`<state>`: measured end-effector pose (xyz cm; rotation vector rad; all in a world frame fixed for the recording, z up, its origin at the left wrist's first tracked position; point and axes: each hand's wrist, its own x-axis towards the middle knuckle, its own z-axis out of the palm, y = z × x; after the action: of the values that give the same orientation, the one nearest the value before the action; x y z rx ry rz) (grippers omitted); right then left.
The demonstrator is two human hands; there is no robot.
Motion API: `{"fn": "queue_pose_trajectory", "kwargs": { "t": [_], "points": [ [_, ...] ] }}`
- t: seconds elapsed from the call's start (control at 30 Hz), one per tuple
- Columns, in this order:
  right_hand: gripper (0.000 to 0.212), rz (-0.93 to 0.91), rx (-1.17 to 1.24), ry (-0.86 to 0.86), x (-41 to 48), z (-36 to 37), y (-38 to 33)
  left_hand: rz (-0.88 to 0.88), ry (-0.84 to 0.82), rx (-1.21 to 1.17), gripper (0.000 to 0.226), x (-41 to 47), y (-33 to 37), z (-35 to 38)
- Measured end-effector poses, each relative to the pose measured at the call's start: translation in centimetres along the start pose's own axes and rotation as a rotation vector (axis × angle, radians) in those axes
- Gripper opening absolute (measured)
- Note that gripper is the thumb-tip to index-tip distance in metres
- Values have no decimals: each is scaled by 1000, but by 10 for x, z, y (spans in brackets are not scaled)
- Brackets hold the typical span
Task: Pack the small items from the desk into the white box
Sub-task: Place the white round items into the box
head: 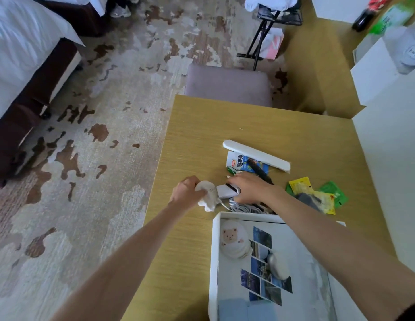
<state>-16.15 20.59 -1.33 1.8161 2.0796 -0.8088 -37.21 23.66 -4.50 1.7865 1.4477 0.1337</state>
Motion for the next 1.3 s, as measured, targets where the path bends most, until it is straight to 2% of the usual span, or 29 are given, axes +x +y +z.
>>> {"fn": "queue_pose_trajectory", "kwargs": {
  "t": [0.07,0.17,0.3,0.37,0.43,0.5,0.6,0.67,0.73,0.83,0.93,1.0,1.17,1.23,1.3],
  "points": [
    [42,2,-1,5,3,3,0,5,53,-72,11,-11,-3,-11],
    [33,-13,-39,38,5,8,0,-17,31,-205,6,-32,-3,-29],
    [54,-10,-49,38,13,7,-7,95,86,-269,9,-71,1,-46],
    [63,-36,-135,13,18,7,-14,181,122,-274,26,-91,2,-53],
    [60,-69,-190,24,21,8,-20,212,127,-336,43,-109,4,-58],
    [54,-103,-191,73,18,7,-20,249,116,-406,47,-126,8,-59],
    [41,-108,-46,226,7,2,-18,323,125,-360,44,-151,17,-55],
    [36,-54,214,337,-7,-5,-20,356,144,-315,42,-164,27,-49],
    [35,-30,511,461,-29,-12,-23,385,171,-240,43,-174,38,-40],
    [34,-35,769,626,-77,-18,-20,474,193,-91,46,-189,55,-21],
    [37,-67,881,684,-128,-14,-6,639,296,370,53,-195,65,5],
    [36,-126,914,695,-161,-8,4,660,379,644,61,-194,72,23],
    [32,-184,822,706,-217,17,18,494,392,956,65,-184,80,62],
    [25,-179,814,678,-228,31,21,378,337,1075,69,-178,78,71],
    [25,-143,795,633,-233,44,24,314,260,1293,72,-172,74,77]
  ]
}}
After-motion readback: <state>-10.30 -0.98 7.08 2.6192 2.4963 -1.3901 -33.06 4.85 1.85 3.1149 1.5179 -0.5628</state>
